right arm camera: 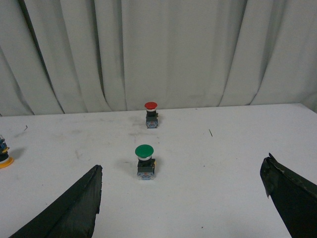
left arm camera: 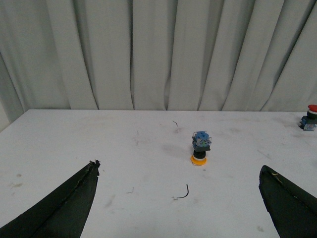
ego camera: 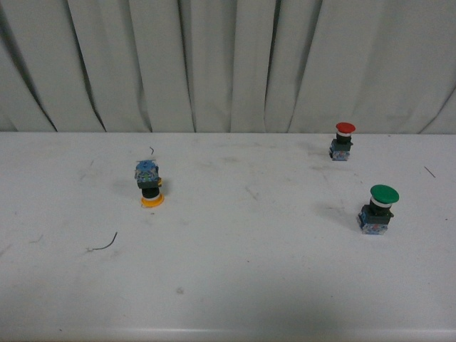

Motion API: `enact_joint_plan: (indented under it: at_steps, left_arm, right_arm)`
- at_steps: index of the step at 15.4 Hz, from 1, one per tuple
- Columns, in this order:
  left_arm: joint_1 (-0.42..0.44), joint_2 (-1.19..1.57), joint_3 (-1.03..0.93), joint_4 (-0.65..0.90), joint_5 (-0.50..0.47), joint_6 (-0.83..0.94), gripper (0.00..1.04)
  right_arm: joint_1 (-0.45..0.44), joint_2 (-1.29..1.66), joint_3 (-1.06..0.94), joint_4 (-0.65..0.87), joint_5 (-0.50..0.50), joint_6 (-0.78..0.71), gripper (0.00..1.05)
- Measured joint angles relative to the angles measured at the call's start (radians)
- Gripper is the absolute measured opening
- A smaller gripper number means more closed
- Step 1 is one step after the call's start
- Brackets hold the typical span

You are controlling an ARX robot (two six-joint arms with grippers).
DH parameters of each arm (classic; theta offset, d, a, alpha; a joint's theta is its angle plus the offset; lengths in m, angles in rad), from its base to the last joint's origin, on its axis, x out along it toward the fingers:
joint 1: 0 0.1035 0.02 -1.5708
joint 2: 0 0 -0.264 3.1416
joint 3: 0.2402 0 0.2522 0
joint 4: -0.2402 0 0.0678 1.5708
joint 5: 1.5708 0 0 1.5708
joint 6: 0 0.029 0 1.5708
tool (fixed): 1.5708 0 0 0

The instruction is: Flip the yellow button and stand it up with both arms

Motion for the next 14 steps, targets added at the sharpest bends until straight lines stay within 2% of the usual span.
enact_joint_plan:
  at_steps: [14]
  left_arm:
    - [0.000,0.000,0.000,0.000,0.000,0.000,0.98]
  right_arm:
    - [0.000,0.000,0.000,0.000,0.000,0.000,0.98]
